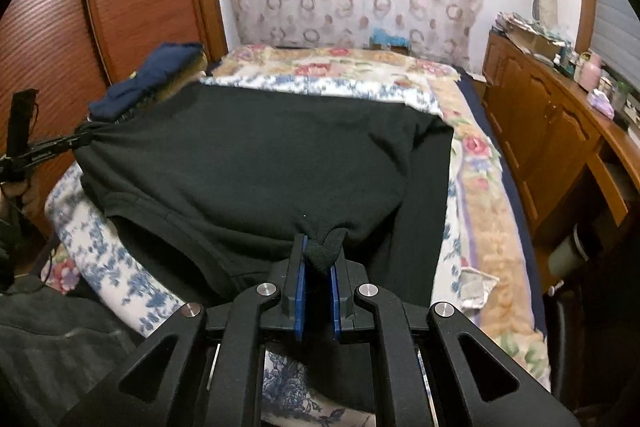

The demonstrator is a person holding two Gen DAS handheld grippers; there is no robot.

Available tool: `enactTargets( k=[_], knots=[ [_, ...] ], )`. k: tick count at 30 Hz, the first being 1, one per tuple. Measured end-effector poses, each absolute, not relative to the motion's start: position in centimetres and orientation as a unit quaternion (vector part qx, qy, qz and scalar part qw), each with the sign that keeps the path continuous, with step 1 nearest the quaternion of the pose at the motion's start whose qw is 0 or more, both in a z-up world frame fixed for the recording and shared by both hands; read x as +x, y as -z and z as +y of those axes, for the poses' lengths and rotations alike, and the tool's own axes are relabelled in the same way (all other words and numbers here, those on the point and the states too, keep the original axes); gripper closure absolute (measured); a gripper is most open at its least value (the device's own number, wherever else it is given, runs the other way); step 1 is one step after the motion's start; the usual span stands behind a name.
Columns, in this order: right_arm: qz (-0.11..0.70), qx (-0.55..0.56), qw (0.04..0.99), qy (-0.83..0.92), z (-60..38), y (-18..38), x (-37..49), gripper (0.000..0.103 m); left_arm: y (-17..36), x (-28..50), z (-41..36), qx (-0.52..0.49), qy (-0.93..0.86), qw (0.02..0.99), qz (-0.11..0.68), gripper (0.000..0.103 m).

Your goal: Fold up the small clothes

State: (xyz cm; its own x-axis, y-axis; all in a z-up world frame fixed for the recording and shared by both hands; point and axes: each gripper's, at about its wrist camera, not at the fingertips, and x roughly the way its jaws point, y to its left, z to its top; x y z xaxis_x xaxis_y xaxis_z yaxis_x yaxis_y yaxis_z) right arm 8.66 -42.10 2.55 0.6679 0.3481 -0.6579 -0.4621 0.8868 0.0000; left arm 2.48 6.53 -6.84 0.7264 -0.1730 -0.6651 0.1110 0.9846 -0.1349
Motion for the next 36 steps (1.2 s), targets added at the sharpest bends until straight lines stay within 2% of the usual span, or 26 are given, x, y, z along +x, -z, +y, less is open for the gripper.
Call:
enactTargets(
  k=[1, 3, 5, 6, 7, 8, 9, 20, 29, 36],
  knots=[
    [0.343, -0.084, 0.909, -0.222, -41.8, -2.6, 8.4, 0.09, 6.9, 2.1, 6.4, -0.041, 0.075, 0.928, 0.362, 0.09],
    [0.339, -0.084, 0.91, -0.223, -41.7, -3.0, 8.3, 0.087, 6.9, 1.6, 6.6, -0.038, 0.07, 0.93, 0.358, 0.081],
    [0.333, -0.092, 0.914, -0.215, -41.5, -3.7, 8.0, 0.076, 6.8, 1.0, 6.8, -0.035, 0.056, 0.933, 0.354, 0.074],
    [0.33, -0.096, 0.915, -0.212, -41.5, -4.0, 7.5, 0.065, 6.9, 0.8, 7.1, -0.034, 0.05, 0.934, 0.353, 0.071],
    [0.327, -0.097, 0.916, -0.212, -41.4, -4.1, 7.4, 0.057, 6.9, 0.6, 7.4, -0.035, 0.041, 0.934, 0.353, 0.069],
    [0.322, -0.096, 0.917, -0.213, -41.4, -4.4, 7.2, 0.056, 6.9, 0.5, 7.6, -0.037, 0.036, 0.934, 0.353, 0.067],
    [0.318, -0.098, 0.919, -0.211, -41.3, -4.6, 7.0, 0.055, 6.9, 0.5, 8.0, -0.04, 0.033, 0.934, 0.354, 0.064],
    [0.284, -0.116, 0.925, -0.224, -37.8, -4.1, 6.8, 0.054, 8.5, 1.1, 8.2, -0.031, 0.011, 0.927, 0.374, 0.062],
    [0.332, -0.134, 0.895, -0.266, -32.9, 1.0, 10.4, 0.054, 10.6, 1.5, 8.3, -0.031, 0.009, 0.917, 0.398, 0.062],
    [0.35, -0.138, 0.887, -0.267, -31.3, 2.6, 12.8, 0.055, 11.3, 1.5, 8.1, -0.03, 0.003, 0.913, 0.406, 0.062]
  ],
)
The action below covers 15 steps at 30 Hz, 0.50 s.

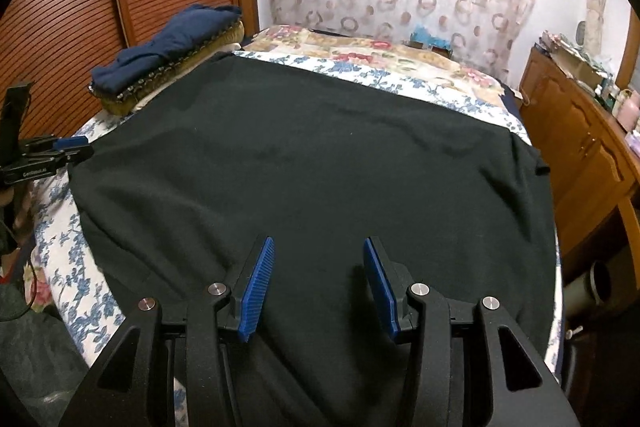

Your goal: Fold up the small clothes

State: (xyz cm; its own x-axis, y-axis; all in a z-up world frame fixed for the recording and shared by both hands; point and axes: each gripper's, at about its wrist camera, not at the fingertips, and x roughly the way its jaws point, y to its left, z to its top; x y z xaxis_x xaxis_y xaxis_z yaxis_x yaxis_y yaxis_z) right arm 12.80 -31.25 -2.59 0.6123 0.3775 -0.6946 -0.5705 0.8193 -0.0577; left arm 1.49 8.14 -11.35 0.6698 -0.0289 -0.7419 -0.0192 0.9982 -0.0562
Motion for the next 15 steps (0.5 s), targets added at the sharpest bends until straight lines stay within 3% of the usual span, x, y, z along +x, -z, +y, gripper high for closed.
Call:
enactTargets(
  k=[4, 9, 15],
  knots=[
    [0.364, -0.137, 0.884, -0.26, -30.9, 3.1, 14.1, 0.054, 11.5, 1.5, 8.2, -0.03, 0.0, 0.914, 0.404, 0.058],
    [0.356, -0.15, 0.887, -0.254, -30.2, 3.7, 14.7, 0.049, 11.7, 1.8, 8.9, -0.042, -0.008, 0.913, 0.406, 0.041],
    [0.357, -0.146, 0.889, -0.248, -29.3, 4.0, 14.5, 0.043, 12.0, 1.5, 9.3, -0.042, -0.017, 0.916, 0.398, 0.03]
  ],
)
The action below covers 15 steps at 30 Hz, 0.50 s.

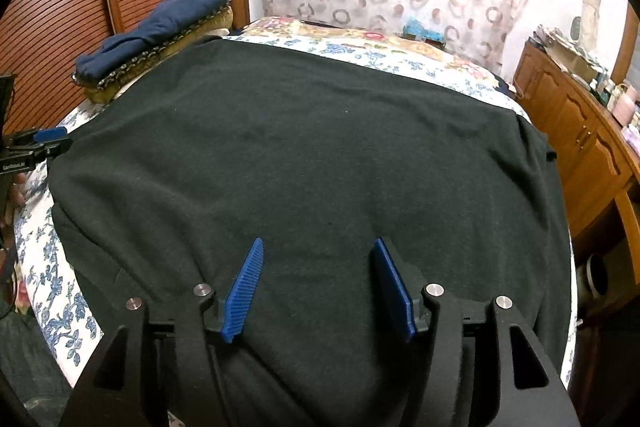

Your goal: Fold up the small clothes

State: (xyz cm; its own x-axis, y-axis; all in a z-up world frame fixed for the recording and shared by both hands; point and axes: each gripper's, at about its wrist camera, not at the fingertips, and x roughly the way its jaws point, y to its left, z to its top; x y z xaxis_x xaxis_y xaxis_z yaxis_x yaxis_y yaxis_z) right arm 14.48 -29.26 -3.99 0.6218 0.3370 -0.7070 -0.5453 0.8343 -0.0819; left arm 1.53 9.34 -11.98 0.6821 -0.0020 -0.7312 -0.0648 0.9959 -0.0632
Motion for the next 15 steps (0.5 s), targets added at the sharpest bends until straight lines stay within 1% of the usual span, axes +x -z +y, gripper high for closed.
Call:
enactTargets(
  k=[7, 12, 15],
  knots=[
    [0.357, -0.143, 0.888, -0.251, -29.7, 4.1, 14.2, 0.041, 11.9, 1.4, 10.1, -0.055, -0.003, 0.915, 0.4, 0.029],
    [0.357, -0.142, 0.888, -0.251, -29.9, 4.1, 14.1, 0.041, 10.8, 0.6, 10.4, -0.078, 0.014, 0.922, 0.379, 0.029],
    [0.357, -0.142, 0.888, -0.252, -30.0, 4.1, 14.1, 0.041, 10.5, 0.6, 9.8, -0.078, 0.028, 0.921, 0.381, 0.029]
  ],
)
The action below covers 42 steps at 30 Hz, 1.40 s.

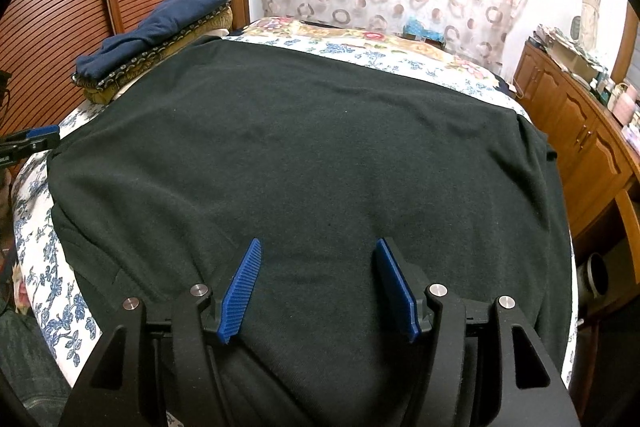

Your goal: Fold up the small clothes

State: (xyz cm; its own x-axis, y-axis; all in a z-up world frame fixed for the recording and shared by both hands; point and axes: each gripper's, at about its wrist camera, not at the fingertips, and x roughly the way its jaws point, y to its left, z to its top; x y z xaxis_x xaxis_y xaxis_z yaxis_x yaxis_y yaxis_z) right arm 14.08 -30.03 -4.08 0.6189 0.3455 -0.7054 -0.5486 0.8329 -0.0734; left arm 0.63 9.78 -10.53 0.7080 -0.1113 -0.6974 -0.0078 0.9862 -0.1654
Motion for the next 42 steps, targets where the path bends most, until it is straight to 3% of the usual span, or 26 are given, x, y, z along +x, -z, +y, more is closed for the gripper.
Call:
enactTargets(
  k=[16, 22, 25, 30, 42],
  knots=[
    [0.356, -0.142, 0.888, -0.253, -30.2, 4.2, 14.1, 0.041, 11.5, 1.4, 7.8, -0.059, 0.04, 0.911, 0.407, 0.03],
    [0.356, -0.142, 0.888, -0.253, -30.1, 4.2, 14.1, 0.04, 11.3, 1.3, 7.4, -0.064, 0.055, 0.911, 0.404, 0.053],
    [0.356, -0.142, 0.888, -0.254, -30.2, 4.2, 14.1, 0.04, 11.4, 1.3, 7.3, -0.057, 0.057, 0.911, 0.404, 0.072],
    [0.356, -0.142, 0.888, -0.254, -30.2, 4.2, 14.1, 0.04, 11.4, 1.4, 7.6, -0.059, 0.065, 0.911, 0.404, 0.088],
    [0.356, -0.142, 0.888, -0.255, -30.4, 4.3, 14.1, 0.04, 8.4, -0.1, 6.4, -0.074, 0.089, 0.933, 0.34, 0.093]
  ],
)
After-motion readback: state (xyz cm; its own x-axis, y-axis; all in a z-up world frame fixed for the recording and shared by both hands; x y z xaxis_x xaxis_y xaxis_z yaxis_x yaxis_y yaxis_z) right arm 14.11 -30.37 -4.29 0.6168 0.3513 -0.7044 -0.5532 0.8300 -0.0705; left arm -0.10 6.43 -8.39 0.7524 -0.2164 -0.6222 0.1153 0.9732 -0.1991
